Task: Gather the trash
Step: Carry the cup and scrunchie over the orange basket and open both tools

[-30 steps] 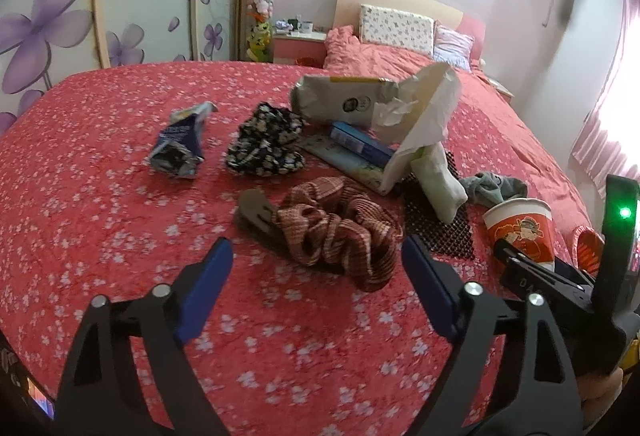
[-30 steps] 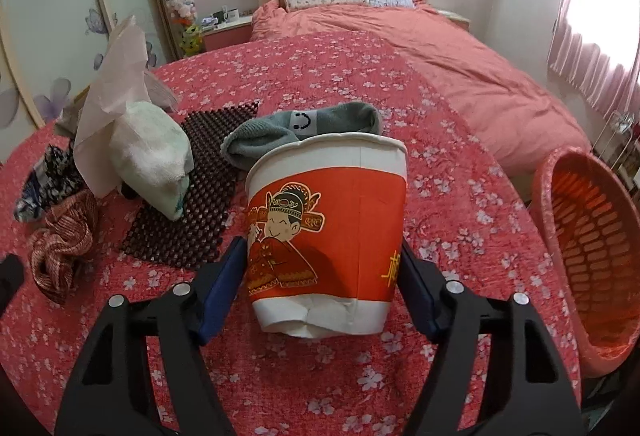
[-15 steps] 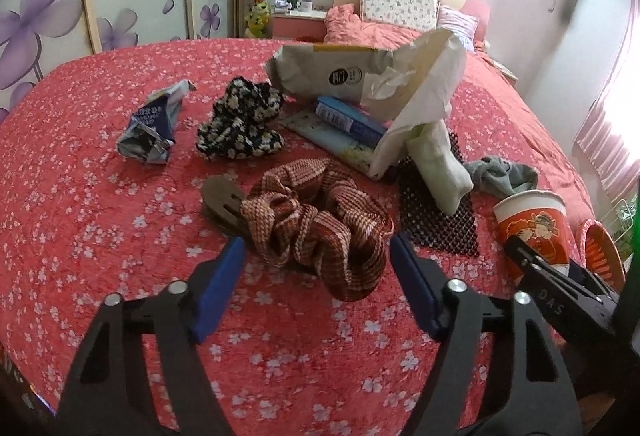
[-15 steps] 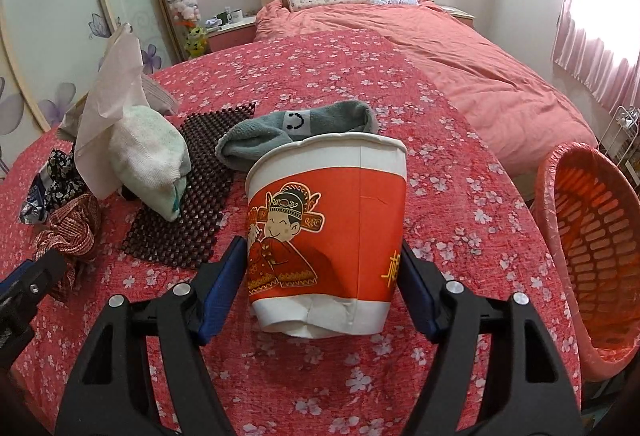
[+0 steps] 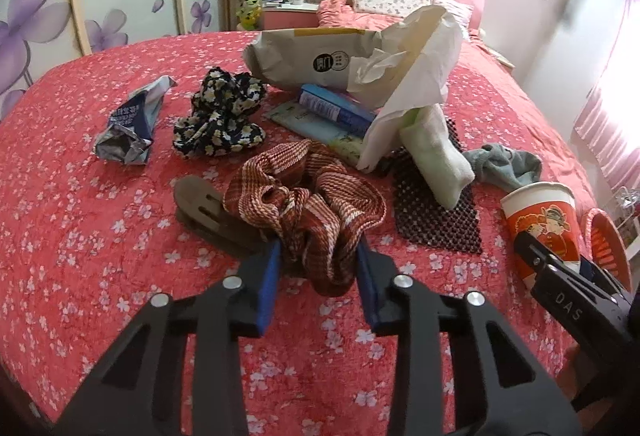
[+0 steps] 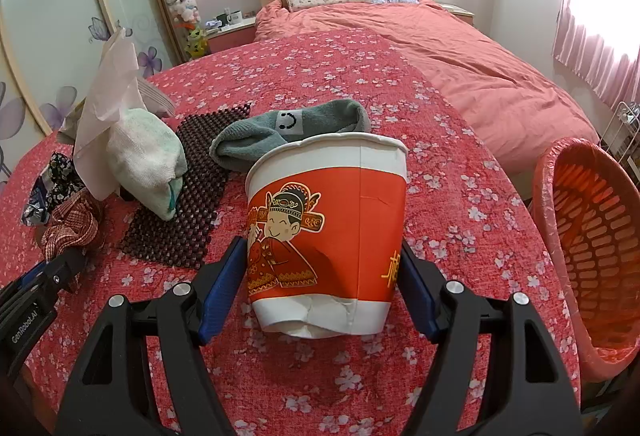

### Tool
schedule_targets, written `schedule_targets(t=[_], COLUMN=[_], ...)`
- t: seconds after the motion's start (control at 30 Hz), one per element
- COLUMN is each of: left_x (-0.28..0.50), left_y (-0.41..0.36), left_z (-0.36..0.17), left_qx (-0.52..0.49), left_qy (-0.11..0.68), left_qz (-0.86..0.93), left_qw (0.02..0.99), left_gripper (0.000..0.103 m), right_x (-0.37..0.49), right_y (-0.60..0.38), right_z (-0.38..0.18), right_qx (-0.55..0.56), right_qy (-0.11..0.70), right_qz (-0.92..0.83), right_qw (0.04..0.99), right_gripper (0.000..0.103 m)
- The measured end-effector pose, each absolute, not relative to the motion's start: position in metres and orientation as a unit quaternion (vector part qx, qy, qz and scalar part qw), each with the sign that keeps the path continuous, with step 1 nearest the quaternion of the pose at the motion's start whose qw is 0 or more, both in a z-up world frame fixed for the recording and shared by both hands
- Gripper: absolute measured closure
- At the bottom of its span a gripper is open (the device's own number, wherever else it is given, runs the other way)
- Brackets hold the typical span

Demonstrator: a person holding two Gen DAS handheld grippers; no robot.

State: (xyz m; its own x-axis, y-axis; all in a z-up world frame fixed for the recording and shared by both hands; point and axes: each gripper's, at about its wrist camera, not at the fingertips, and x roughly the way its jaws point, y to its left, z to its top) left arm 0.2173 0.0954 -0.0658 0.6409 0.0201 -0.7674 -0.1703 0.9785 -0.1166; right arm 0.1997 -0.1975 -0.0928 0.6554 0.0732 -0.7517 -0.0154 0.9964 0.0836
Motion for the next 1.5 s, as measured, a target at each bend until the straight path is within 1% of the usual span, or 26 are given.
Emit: schedule_targets(t=[0.1,0.2,0.33,0.43,0.5,0.67,0.97,1.5], left_x=[0.216,0.217,0.216,0.212,0.208,0.195,0.185,0.175], left_y=[0.100,0.102,0.105,0.110,0.112,0.109,0.093,0.039], left_z=[-0.068,-0.069,-0.066,-0.062,-0.058,-0.041,-0.016,0.021], left_qx=[-0.098,-0.101,-0.112,-0.121,-0.127,-0.121,-0.105,-0.096], left_qy=[0.417,0.416,0.408,0.397,0.388,0.361,0.344,0.314], left_qz=[0.044,0.041,0.024,0.010,-0.001,-0.019,-0.041,-0.120], left_qw=[0.903,0.903,0.906,0.910,0.913,0.924,0.932,0.937], left_gripper=[0.064,0.062,0.077,0.082,0.083,0.083,0.083,0.083], right_x=[0.199,0.198,0.194,0.189,0.186,0.180,0.165,0.130], right_y=[-0.198,-0.197,-0.197,-0.198,-0.200,-0.211,-0.238,-0.280], right_z=[-0.094,-0.095,-0.095,-0.092,-0.090,-0.085,-0.060,-0.024], right_qx=[0.034,0.035,0.030,0.027,0.026,0.037,0.065,0.088], right_qy=[0.414,0.414,0.410,0.400,0.396,0.387,0.352,0.277], right_qz=[0.024,0.026,0.033,0.040,0.043,0.046,0.049,0.024], right_qw=[0.909,0.909,0.911,0.915,0.917,0.920,0.932,0.957], right_gripper=[0.032,0.032,0.033,0.033,0.033,0.033,0.033,0.033])
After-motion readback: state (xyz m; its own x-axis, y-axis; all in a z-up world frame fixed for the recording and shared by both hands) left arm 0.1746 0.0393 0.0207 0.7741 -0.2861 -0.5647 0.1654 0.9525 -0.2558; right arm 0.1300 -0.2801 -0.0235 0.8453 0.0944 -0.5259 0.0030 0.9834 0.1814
